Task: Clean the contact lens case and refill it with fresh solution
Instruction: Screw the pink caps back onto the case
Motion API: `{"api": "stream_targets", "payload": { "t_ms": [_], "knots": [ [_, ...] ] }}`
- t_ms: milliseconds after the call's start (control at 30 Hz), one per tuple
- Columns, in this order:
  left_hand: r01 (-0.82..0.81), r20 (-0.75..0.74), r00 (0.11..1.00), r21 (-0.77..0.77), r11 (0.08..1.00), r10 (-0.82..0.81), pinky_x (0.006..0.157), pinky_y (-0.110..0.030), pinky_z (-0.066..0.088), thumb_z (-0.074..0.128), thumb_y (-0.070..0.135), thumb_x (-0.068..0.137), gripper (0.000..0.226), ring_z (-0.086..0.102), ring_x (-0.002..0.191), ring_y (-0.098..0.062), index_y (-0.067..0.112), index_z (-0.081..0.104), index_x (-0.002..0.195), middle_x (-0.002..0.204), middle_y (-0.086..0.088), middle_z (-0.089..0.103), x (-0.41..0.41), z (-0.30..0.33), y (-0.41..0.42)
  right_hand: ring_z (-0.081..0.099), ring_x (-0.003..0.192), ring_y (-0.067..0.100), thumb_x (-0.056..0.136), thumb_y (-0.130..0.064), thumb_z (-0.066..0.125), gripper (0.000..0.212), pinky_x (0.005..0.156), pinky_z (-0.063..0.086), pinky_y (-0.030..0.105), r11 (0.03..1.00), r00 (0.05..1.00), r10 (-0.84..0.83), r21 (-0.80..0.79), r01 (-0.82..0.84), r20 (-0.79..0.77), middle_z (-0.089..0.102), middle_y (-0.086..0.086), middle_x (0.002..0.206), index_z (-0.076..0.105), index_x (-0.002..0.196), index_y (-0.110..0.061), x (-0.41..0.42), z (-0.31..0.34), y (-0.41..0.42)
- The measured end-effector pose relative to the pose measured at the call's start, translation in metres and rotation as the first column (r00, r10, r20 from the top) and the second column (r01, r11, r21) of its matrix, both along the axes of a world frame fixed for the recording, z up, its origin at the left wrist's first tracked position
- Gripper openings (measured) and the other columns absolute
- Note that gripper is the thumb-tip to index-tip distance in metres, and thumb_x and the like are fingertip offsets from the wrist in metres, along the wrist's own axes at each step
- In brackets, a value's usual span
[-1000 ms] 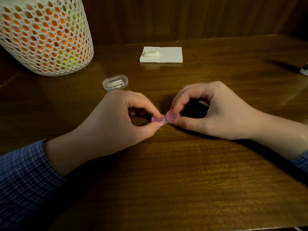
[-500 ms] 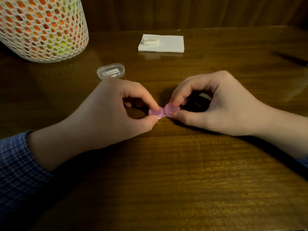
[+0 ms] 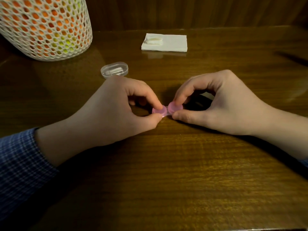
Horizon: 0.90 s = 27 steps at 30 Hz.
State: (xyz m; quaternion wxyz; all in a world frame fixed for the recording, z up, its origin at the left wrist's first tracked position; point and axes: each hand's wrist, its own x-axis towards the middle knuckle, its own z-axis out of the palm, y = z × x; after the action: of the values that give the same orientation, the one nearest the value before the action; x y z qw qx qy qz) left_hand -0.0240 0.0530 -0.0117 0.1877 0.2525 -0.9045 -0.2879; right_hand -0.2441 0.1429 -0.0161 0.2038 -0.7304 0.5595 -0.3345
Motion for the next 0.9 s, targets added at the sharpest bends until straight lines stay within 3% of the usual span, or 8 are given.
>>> {"api": "stream_targets", "payload": {
  "t_ms": [500, 900],
  "knots": [
    [0.003, -0.012, 1.000, -0.003, 1.000, -0.003, 0.082, -0.017, 0.055, 0.079, 0.033, 0.078, 0.016, 0.070, 0.094, 0.000, 0.033, 0.079, 0.093, 0.095, 0.018, 0.076, -0.0002, -0.0015, -0.0011, 0.072, 0.099, 0.007, 0.080, -0.032, 0.079, 0.020, 0.093, 0.059, 0.035, 0.997, 0.998, 0.038, 0.072, -0.035, -0.047, 0.079, -0.012, 0.100, 0.080, 0.099, -0.026, -0.0024, 0.0090, -0.0019],
    [-0.003, 0.007, 1.000, -0.012, 1.000, 0.003, 0.082, -0.017, 0.056, 0.080, 0.030, 0.078, 0.017, 0.070, 0.094, 0.002, 0.033, 0.079, 0.095, 0.096, 0.019, 0.075, 0.0003, 0.0007, -0.0014, 0.072, 0.094, 0.006, 0.078, -0.038, 0.080, 0.021, 0.089, 0.059, 0.031, 1.000, 0.997, 0.011, 0.024, -0.009, -0.074, 0.077, -0.013, 0.095, 0.080, 0.095, -0.026, 0.0019, 0.0079, 0.0002]
  ]
}}
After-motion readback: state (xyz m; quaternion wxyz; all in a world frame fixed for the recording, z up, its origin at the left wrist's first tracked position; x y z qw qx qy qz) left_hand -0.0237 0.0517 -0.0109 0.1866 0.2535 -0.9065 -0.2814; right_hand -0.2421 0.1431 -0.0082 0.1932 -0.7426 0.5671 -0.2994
